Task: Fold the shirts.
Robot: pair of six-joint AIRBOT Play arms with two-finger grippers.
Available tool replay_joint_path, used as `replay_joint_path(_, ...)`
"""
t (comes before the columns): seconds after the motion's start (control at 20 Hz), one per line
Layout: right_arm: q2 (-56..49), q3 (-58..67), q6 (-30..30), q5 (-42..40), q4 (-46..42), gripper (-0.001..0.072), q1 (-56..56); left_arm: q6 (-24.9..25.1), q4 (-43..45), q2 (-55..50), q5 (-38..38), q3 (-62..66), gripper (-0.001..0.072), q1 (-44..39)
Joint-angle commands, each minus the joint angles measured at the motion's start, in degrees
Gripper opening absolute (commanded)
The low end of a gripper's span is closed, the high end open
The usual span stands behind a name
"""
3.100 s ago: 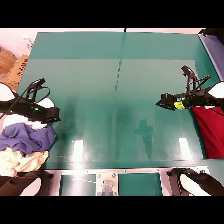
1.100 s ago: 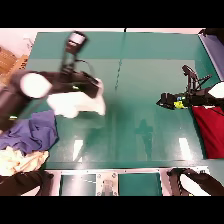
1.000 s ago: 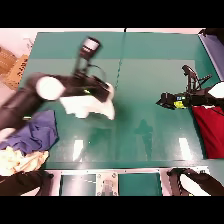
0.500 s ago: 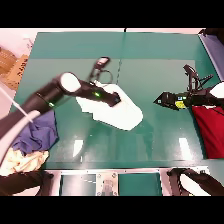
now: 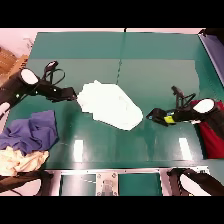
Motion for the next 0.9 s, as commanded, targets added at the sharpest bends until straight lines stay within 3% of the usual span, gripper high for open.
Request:
replay_joint_path(0.0,-3.96,-3.65,-0.07,-6.47,5.35,0.0503,5.05,2.86,-7.45,-4.87,9.20,-3.08,0.0720,0.74)
replay_joint_path(0.1,-7.67,-3.39,-0.26,-10.45,8.26,0.0502,8.85,6.75,-13.22,-9.11,11.76,-3.02,0.0720,-1.05)
replay_joint_path(0.3,-14.91,0.79,-0.28,-15.02,11.39,0.0497,14.03,9.66,-20.50,-11.85,19.17,-2.82,0.0713,-1.99)
replay_joint_path(0.35,-16.37,2.51,-0.28,-15.39,11.39,0.0459,14.16,9.90,-21.73,-11.85,20.37,-2.71,0.0712,-1.99)
replay_joint_path(0.4,-17.33,4.26,-0.63,-15.34,11.34,0.0324,14.08,9.88,-21.81,-11.85,21.27,-2.71,0.0711,-1.99)
replay_joint_path(0.45,-17.49,5.55,-2.32,-15.32,11.32,0.0159,13.86,9.88,-22.14,-11.85,21.81,-2.71,0.0589,-1.99)
replay_joint_path(0.5,-17.35,6.82,-4.02,-14.67,11.30,0.0026,13.55,9.88,-22.16,-11.85,22.16,-2.69,0.0348,-1.99)
replay_joint_path(0.55,-17.29,8.28,-5.35,-13.35,11.13,0.0016,12.90,9.90,-22.12,-11.82,22.32,-2.47,0.0043,-1.99)
replay_joint_path(0.85,-10.54,15.19,-6.69,-4.33,6.99,0.0014,3.58,12.92,-19.96,-7.69,15.76,5.03,0.0023,-1.99)
